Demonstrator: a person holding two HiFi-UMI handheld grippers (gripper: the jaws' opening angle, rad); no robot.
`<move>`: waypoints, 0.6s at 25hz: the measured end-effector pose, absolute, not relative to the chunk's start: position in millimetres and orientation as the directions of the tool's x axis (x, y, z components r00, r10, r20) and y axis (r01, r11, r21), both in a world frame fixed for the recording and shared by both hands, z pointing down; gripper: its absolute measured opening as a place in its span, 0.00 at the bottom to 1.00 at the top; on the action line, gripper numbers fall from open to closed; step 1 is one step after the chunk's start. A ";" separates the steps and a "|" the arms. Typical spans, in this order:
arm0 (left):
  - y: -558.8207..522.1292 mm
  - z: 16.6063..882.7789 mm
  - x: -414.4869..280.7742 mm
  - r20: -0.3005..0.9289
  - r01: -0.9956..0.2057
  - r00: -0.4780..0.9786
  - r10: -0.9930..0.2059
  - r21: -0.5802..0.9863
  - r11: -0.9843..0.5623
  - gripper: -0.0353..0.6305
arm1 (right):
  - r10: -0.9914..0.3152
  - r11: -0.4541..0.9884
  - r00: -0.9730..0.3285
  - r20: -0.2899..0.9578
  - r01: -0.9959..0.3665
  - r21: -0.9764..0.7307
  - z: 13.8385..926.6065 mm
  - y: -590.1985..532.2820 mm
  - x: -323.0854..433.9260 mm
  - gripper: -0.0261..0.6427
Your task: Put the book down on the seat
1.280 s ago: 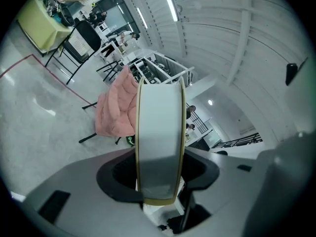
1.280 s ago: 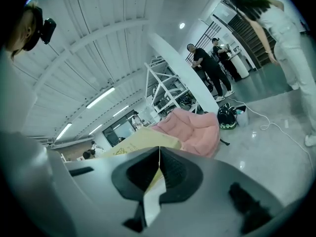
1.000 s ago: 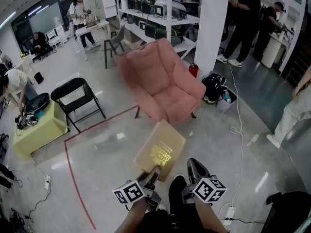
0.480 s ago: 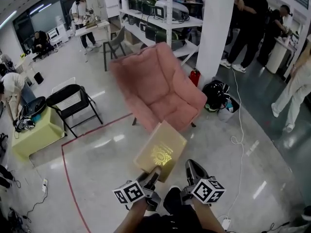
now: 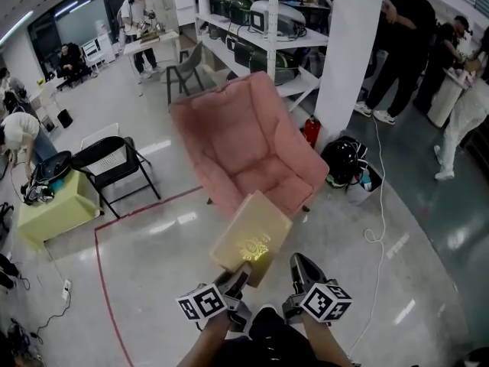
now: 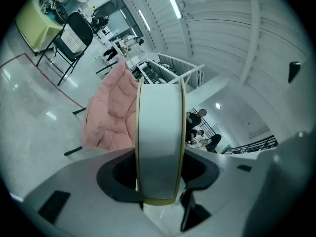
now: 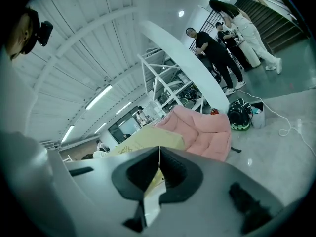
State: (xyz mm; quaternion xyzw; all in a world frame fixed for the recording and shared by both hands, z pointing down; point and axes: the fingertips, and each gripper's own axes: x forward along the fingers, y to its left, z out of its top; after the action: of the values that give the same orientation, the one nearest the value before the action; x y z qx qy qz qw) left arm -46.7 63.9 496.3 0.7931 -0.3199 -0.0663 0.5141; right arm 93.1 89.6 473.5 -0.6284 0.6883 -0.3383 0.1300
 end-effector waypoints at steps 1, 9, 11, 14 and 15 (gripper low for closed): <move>59.4 496.5 -43.1 0.223 -0.440 0.783 -0.580 0.858 -0.264 0.40 | -0.952 -0.013 -0.183 0.245 -0.777 -0.629 473.3 83.9 96.9 0.06; 25.9 498.7 -21.7 0.227 -0.462 0.754 -0.617 0.850 -0.252 0.40 | -0.944 0.029 -0.229 0.237 -0.774 -0.633 474.3 47.5 119.7 0.06; 20.1 499.3 -18.5 0.227 -0.465 0.749 -0.623 0.849 -0.250 0.40 | -0.943 0.036 -0.235 0.234 -0.773 -0.634 474.8 42.0 123.7 0.06; 16.0 501.9 -12.9 0.228 -0.465 0.744 -0.628 0.852 -0.241 0.40 | -0.941 0.035 -0.241 0.236 -0.766 -0.642 477.7 37.0 129.9 0.06; 15.8 503.5 -11.0 0.232 -0.465 0.743 -0.628 0.854 -0.234 0.40 | -0.940 0.032 -0.243 0.239 -0.762 -0.646 479.4 36.2 131.4 0.06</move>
State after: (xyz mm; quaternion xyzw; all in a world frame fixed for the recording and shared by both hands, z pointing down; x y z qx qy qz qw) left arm -11.0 15.8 503.5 0.7815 -0.3495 -0.0799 0.5106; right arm 131.4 36.2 479.4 -0.6019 0.7071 -0.3485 0.1274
